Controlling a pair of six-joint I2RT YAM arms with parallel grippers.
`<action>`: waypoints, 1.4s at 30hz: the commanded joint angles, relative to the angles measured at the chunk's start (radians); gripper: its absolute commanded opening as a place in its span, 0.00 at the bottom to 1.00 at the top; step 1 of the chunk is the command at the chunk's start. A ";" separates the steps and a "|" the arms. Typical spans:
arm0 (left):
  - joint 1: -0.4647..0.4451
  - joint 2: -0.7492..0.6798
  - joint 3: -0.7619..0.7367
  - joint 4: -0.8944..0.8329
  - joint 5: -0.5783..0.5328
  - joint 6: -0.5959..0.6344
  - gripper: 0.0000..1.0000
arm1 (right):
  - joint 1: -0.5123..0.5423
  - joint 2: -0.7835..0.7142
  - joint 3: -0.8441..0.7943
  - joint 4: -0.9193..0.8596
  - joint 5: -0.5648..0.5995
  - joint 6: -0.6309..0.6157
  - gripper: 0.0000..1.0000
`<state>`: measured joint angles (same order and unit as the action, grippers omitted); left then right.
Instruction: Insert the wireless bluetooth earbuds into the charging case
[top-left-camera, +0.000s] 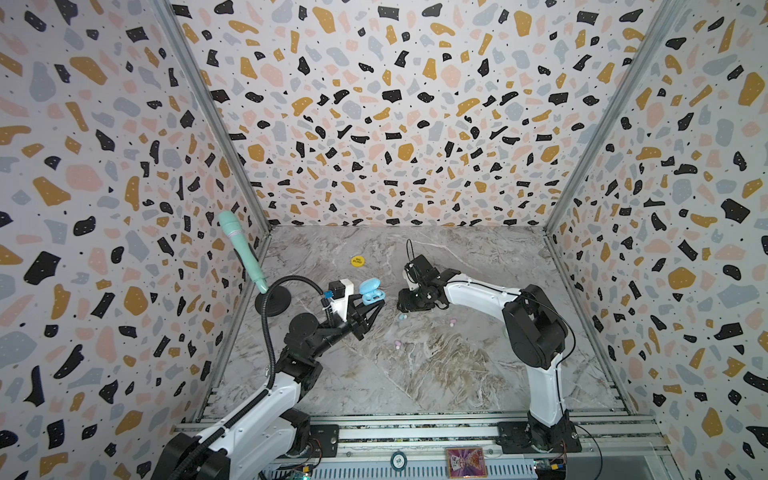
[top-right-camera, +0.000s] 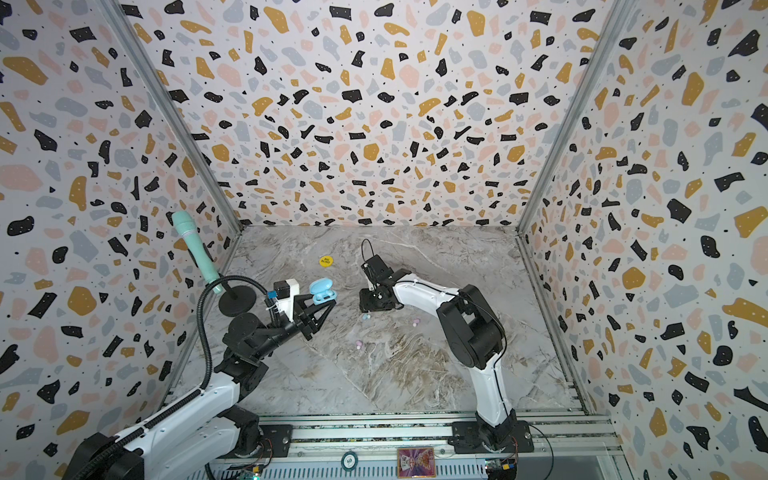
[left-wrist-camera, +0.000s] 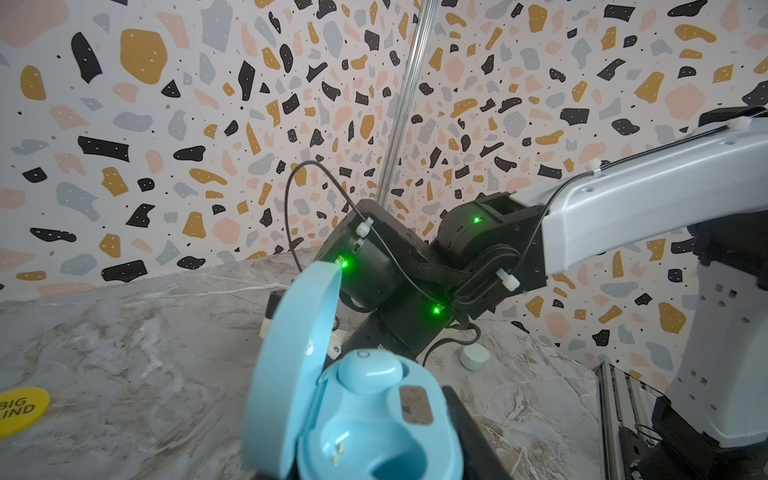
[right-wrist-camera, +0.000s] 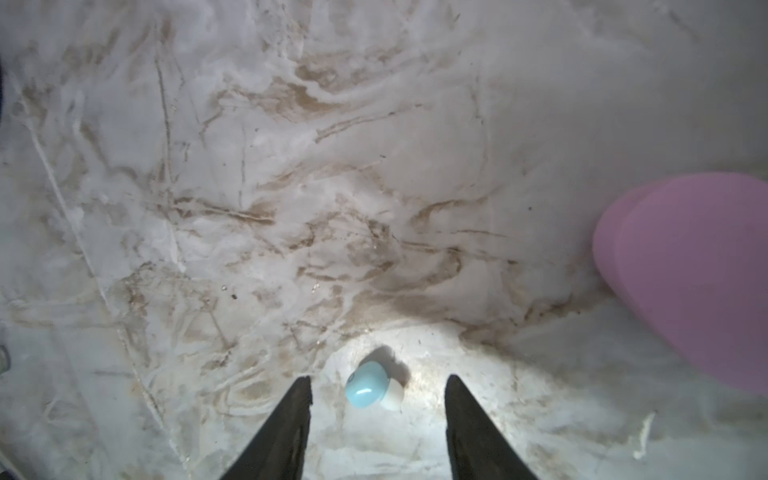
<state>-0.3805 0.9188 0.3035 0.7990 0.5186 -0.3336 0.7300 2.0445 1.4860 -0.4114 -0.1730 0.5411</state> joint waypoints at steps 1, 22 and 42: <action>0.006 -0.017 0.017 0.036 0.019 -0.004 0.12 | 0.013 0.002 0.031 -0.039 0.003 -0.014 0.53; 0.005 -0.021 0.016 0.035 0.018 -0.009 0.12 | 0.037 0.037 0.005 -0.017 -0.086 0.017 0.58; 0.006 -0.030 0.013 0.029 0.011 -0.006 0.12 | 0.051 -0.005 -0.002 0.060 -0.173 0.049 0.59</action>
<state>-0.3805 0.9020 0.3035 0.7853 0.5182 -0.3359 0.7750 2.0811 1.4761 -0.3538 -0.3271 0.5812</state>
